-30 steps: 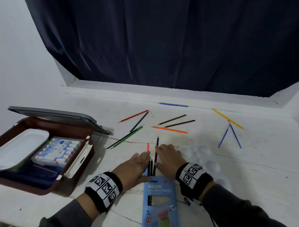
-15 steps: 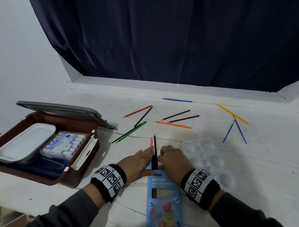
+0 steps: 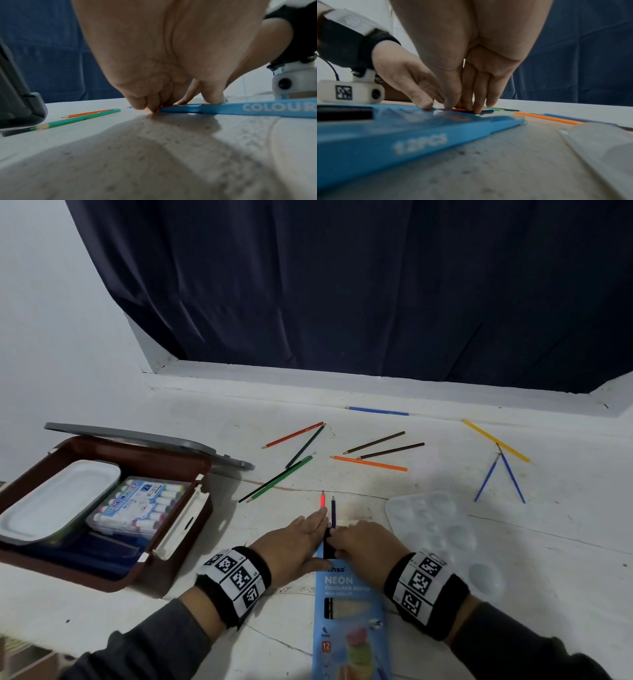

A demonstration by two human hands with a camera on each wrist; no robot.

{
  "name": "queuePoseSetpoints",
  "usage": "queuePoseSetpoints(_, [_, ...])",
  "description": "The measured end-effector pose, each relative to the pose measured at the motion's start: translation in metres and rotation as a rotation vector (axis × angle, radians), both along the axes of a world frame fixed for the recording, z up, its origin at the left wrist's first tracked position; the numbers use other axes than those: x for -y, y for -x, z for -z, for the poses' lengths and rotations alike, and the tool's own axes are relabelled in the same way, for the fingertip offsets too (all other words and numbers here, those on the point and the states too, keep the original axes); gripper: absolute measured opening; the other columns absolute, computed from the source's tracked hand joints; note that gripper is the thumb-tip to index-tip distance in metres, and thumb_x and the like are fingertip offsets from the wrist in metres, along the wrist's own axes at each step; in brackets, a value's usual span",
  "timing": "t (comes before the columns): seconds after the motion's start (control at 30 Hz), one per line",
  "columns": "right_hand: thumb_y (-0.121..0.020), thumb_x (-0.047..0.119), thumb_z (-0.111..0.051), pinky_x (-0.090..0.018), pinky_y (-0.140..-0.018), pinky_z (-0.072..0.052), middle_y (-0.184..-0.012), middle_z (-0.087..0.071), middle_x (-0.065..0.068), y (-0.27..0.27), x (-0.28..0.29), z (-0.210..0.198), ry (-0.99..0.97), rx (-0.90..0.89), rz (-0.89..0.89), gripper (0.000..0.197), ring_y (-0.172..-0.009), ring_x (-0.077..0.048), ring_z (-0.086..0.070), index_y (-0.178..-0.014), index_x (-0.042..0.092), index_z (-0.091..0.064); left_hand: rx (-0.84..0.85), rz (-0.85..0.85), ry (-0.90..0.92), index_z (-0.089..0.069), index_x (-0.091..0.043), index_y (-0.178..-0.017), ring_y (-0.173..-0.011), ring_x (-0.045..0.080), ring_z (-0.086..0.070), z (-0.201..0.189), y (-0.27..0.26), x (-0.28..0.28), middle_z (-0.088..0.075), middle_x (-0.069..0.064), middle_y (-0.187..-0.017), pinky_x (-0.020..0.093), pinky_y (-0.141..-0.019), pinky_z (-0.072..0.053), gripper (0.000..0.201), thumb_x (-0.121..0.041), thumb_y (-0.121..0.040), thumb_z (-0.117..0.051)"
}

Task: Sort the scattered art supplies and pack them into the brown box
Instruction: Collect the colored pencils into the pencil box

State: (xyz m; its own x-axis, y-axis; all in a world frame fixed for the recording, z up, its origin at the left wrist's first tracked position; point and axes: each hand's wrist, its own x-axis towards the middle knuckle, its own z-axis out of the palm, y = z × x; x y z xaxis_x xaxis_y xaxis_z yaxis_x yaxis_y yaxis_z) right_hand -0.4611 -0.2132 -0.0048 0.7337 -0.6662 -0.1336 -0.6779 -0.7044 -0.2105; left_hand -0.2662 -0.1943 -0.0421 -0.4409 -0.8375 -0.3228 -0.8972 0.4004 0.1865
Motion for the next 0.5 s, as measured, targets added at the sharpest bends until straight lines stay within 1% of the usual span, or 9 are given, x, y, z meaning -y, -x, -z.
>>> queuePoseSetpoints(0.07, [-0.093,0.004,-0.048,-0.031,-0.067,-0.042,-0.090,-0.069,-0.009,0.000,-0.008,-0.001,-0.003,0.024,-0.002,0.020,-0.081,-0.027,-0.063,-0.094,0.009,-0.067,-0.015,-0.005,-0.005,0.004,-0.017,-0.159,-0.154,0.022,-0.004,0.002,-0.001,0.002,0.018,0.000,-0.165,0.041,-0.124,-0.020,0.088,-0.065,-0.096,-0.033])
queuePoseSetpoints(0.1, [-0.091,0.002,-0.048,-0.030,-0.066,-0.041,-0.087,-0.069,-0.010,0.000,-0.010,-0.002,-0.021,0.038,-0.001,0.022,-0.078,-0.026,-0.063,-0.093,0.008,-0.069,-0.018,-0.008,-0.015,0.005,-0.018,-0.159,-0.154,0.022,-0.004,0.005,-0.002,0.003,0.019,-0.001,-0.165,0.042,-0.123,-0.021,0.089,-0.066,-0.096,-0.034])
queuePoseSetpoints(0.2, [-0.089,0.001,-0.048,-0.031,-0.068,-0.049,-0.086,-0.072,-0.009,0.002,-0.011,-0.010,-0.113,0.086,-0.001,0.029,-0.071,-0.021,-0.062,-0.097,0.010,-0.074,-0.016,-0.021,-0.035,0.005,-0.022,-0.159,-0.154,0.022,-0.005,0.009,-0.004,0.005,0.019,-0.005,-0.165,0.044,-0.122,-0.025,0.088,-0.066,-0.096,-0.038])
queuePoseSetpoints(0.27, [-0.091,0.004,-0.051,-0.028,-0.071,-0.050,-0.087,-0.074,-0.006,0.003,-0.010,-0.018,-0.179,0.151,-0.001,0.030,-0.068,-0.015,-0.060,-0.101,0.013,-0.077,-0.019,-0.032,-0.035,0.003,-0.023,-0.159,-0.154,0.024,-0.009,0.007,-0.003,0.005,0.019,-0.007,-0.165,0.045,-0.121,-0.028,0.087,-0.064,-0.096,-0.040])
queuePoseSetpoints(0.4, [-0.090,0.009,-0.059,-0.021,-0.073,-0.050,-0.091,-0.076,-0.001,0.008,-0.003,-0.026,-0.282,0.257,0.047,0.023,-0.076,-0.014,-0.068,-0.099,0.015,-0.079,-0.029,-0.074,-0.056,0.001,-0.021,-0.160,-0.153,0.026,-0.011,-0.013,0.006,-0.001,0.017,-0.007,-0.165,0.041,-0.121,-0.027,0.087,-0.060,-0.096,-0.044])
queuePoseSetpoints(0.47, [-0.090,0.010,-0.061,-0.016,-0.071,-0.049,-0.091,-0.076,0.001,0.010,0.003,-0.024,-0.338,0.309,0.095,0.019,-0.077,-0.013,-0.068,-0.099,0.014,-0.078,-0.030,-0.079,-0.057,0.000,-0.020,-0.160,-0.153,0.027,-0.012,-0.020,0.008,-0.005,0.016,-0.007,-0.165,0.039,-0.121,-0.026,0.087,-0.059,-0.097,-0.044])
queuePoseSetpoints(0.5, [-0.090,0.011,-0.062,-0.016,-0.071,-0.049,-0.091,-0.075,0.000,0.012,0.007,-0.021,-0.336,0.346,0.125,0.018,-0.077,-0.012,-0.068,-0.099,0.014,-0.078,-0.034,-0.075,-0.055,0.000,-0.019,-0.160,-0.153,0.027,-0.013,-0.021,0.007,-0.005,0.016,-0.007,-0.165,0.038,-0.121,-0.026,0.087,-0.059,-0.097,-0.044])
